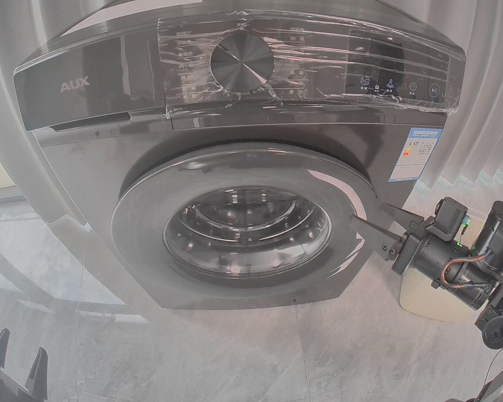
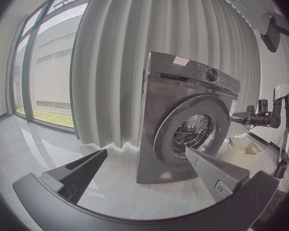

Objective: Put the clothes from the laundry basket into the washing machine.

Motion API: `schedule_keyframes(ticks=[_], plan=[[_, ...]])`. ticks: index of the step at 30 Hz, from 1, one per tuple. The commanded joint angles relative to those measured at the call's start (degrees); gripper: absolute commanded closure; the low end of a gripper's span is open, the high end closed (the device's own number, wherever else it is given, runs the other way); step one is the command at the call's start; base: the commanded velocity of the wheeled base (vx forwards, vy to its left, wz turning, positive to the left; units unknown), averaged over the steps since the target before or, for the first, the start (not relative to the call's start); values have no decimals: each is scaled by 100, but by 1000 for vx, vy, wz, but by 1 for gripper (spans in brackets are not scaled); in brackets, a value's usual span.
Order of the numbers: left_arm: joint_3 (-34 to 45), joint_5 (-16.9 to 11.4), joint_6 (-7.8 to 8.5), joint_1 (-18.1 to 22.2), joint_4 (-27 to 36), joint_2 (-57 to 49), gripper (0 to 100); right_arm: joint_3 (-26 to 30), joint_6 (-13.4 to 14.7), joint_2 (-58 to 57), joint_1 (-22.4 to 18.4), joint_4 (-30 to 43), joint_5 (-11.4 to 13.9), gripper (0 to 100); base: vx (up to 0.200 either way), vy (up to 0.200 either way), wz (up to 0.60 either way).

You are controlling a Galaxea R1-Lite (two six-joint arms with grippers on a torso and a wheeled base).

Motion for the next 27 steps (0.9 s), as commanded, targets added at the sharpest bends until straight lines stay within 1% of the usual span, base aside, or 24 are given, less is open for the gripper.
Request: schedule_keyframes(ticks=[1,3,4,6,7,8,9,11,16,17,19,22,23,26,27], plan=[[92,-6,-1,-5,-4,-88,0,288,-23,-995,122,277,474,0,0,0,0],[92,-6,-1,4,-4,-88,0,305,-41,-1135,105,400,465,0,0,0,0],[92,-6,-1,-5,-4,-88,0,358,-102,-1258,43,506,456,0,0,0,0],[101,-6,-1,4,-4,-88,0,525,-331,-1522,-97,690,456,0,0,0,0],[92,-6,-1,4,-4,-88,0,542,-366,-1557,-150,725,456,0,0,0,0],[92,-6,-1,4,-4,-88,0,630,-577,-1742,-493,866,465,0,0,0,0],[92,-6,-1,4,-4,-88,0,692,-700,-1847,-651,919,474,0,0,0,0],[92,-6,-1,-5,-4,-88,0,815,-832,-2111,-871,945,474,0,0,0,0],[101,-6,-1,-5,-4,-88,0,1193,-955,-2682,-1275,1068,474,0,0,0,0],[92,-6,-1,4,-4,-88,0,1210,-963,-2709,-1293,1086,474,0,0,0,0],[101,-6,-1,4,-4,-88,0,1386,-1095,-3095,-1512,1367,465,0,0,0,0],[92,-6,-1,4,-4,-88,0,1413,-1104,-3192,-1548,1437,465,0,-200,0,0],[101,-6,-1,4,-4,-88,0,1439,-1113,-3711,-1776,1885,465,0,-200,0,0],[101,-6,-1,4,-4,-88,0,1421,-1113,-4247,-1961,2386,465,0,-200,0,0],[101,-6,-1,4,-4,-88,0,1421,-1113,-4247,-1961,2386,465,0,-200,0,0]])
